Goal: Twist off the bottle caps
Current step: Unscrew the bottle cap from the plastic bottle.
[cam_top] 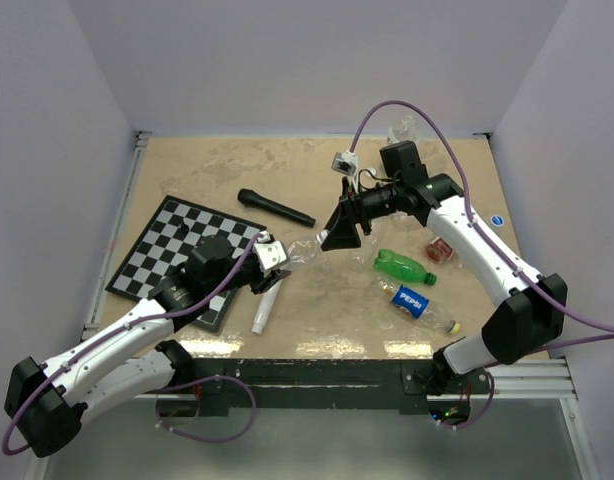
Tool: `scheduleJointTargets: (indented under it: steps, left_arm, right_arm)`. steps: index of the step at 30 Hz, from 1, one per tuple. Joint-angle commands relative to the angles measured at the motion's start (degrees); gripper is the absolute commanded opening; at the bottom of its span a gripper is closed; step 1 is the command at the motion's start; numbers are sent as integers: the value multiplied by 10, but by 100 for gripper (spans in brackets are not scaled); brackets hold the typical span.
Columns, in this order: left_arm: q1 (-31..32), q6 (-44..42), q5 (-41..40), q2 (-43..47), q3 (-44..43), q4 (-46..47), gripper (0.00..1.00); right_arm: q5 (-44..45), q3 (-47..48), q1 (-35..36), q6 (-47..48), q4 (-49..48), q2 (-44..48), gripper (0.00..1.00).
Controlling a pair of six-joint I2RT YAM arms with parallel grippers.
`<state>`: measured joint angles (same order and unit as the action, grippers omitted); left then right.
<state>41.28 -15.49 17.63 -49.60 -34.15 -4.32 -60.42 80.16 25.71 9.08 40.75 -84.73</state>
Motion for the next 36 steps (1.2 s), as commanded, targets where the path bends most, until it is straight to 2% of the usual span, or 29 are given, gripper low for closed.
scheduleJointTargets:
  steps: [1,6,11,19,23,26,28,29,33,36]
  left_arm:
    - [-1,8,0,8,-10,27,0]
    - [-1,7,0,8,-10,27,0]
    - [-1,8,0,9,-10,26,0]
    - [-1,8,-1,10,-10,26,0]
    - [-1,8,-1,10,-11,26,0]
    - [-1,7,-1,10,-10,26,0]
    - [-1,6,-1,10,-10,26,0]
    - [0,8,-1,10,-11,26,0]
    - [-1,10,6,12,-10,26,0]
    - [-1,11,16,10,-10,27,0]
  right_arm:
    - [7,11,-6,-18,-21,17,74]
    - [5,3,-8,-21,-29,23,57]
    - [6,-4,-8,-21,-30,25,48]
    - [22,-12,-8,-15,-25,26,52]
    - [21,-11,-8,-4,-20,29,48]
    - [13,-13,-8,8,-16,33,31]
    - [10,-15,-8,18,-13,34,16]
    - [10,-16,-8,26,-10,36,12]
    - [10,-8,-8,95,20,38,4]
    - [-3,20,-8,247,105,28,0]
